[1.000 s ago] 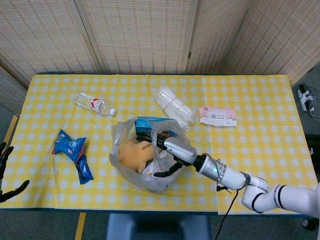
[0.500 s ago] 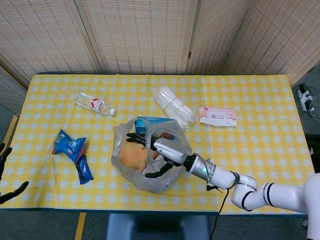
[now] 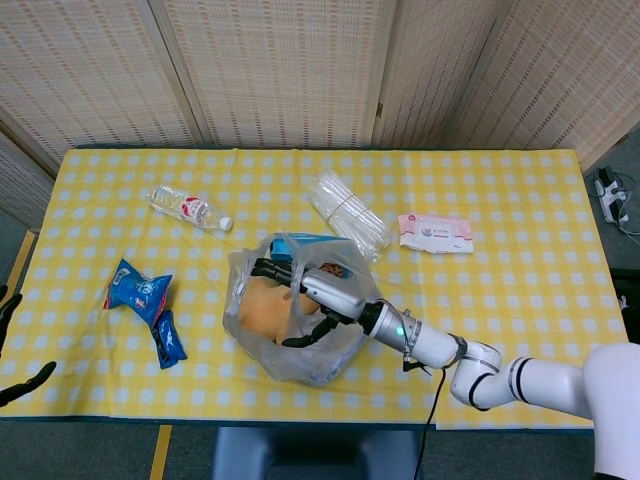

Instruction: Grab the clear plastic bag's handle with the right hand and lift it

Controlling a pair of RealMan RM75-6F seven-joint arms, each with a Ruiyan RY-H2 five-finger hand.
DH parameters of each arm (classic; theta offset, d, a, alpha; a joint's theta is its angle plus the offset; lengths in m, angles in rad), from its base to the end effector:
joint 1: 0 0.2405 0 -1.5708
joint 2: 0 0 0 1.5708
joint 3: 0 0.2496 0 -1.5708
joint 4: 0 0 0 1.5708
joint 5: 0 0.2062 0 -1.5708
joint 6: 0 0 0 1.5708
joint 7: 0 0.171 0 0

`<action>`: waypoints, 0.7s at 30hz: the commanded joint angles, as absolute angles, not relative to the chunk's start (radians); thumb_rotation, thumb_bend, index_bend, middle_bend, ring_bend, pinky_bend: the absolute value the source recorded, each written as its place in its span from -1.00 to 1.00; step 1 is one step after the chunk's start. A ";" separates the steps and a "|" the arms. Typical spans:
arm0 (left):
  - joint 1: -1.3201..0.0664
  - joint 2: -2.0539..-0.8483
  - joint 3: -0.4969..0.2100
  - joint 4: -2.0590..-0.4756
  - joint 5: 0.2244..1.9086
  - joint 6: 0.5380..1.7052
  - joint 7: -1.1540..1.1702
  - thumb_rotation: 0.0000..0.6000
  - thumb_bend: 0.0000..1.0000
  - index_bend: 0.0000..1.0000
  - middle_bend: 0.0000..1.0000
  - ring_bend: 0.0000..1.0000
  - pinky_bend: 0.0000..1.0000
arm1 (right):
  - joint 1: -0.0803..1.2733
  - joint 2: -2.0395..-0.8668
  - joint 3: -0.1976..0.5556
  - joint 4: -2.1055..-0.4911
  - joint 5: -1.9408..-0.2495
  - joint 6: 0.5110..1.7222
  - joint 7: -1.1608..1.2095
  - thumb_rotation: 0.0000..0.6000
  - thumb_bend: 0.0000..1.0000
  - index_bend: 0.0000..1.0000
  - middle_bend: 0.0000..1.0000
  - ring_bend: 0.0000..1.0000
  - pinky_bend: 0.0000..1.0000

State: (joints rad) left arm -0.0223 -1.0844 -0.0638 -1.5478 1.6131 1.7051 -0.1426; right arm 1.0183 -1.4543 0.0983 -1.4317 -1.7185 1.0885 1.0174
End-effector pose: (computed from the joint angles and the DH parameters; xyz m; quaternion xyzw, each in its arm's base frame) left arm -0.2945 0.1873 0.2035 -0.5651 -0.3235 -0.4745 0.5924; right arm -0.0049 -0.3455 0.0036 -0.6751 0.4912 -0.5478 0.0535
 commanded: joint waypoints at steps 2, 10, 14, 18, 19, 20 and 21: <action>-0.022 -1.084 -0.064 -1.548 1.615 1.707 -0.145 1.00 -0.62 -1.00 -0.94 -0.94 -1.00 | 1.033 -1.470 0.097 -1.416 -1.724 1.085 1.029 1.00 -0.51 -1.00 -1.00 -0.88 -1.00; -0.020 -1.082 -0.063 -1.546 1.620 1.711 -0.152 1.00 -0.62 -1.00 -0.94 -0.94 -1.00 | 1.063 -1.505 0.102 -1.384 -1.725 1.082 1.059 1.00 -0.52 -1.00 -1.00 -0.88 -1.00; -0.020 -1.081 -0.063 -1.546 1.622 1.714 -0.156 1.00 -0.62 -1.00 -0.94 -0.94 -1.00 | 1.074 -1.524 0.108 -1.365 -1.724 1.089 1.073 1.00 -0.53 -1.00 -1.00 -0.88 -1.00; -0.020 -1.079 -0.062 -1.545 1.623 1.714 -0.160 1.00 -0.62 -1.00 -0.94 -0.94 -1.00 | 1.083 -1.544 0.115 -1.341 -1.720 1.098 1.088 1.00 -0.53 -1.00 -1.00 -0.87 -1.00; -0.020 -1.079 -0.062 -1.544 1.623 1.714 -0.162 1.00 -0.62 -1.00 -0.94 -0.94 -1.00 | 1.086 -1.551 0.117 -1.333 -1.719 1.101 1.093 1.00 -0.53 -1.00 -1.00 -0.86 -1.00; -0.020 -1.079 -0.062 -1.543 1.623 1.713 -0.163 1.00 -0.62 -1.00 -0.94 -0.94 -1.00 | 1.089 -1.556 0.119 -1.326 -1.718 1.104 1.097 1.00 -0.53 -1.00 -1.00 -0.86 -1.00; -0.021 -1.079 -0.062 -1.543 1.624 1.712 -0.164 1.00 -0.62 -1.00 -0.94 -0.94 -1.00 | 1.091 -1.560 0.121 -1.320 -1.717 1.107 1.103 1.00 -0.53 -1.00 -1.00 -0.85 -1.00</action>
State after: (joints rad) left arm -0.0205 -1.0786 -0.0617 -1.5433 1.6236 1.7119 -0.1640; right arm 1.0875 -1.5555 0.1185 -1.3251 -1.7183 1.1033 1.0979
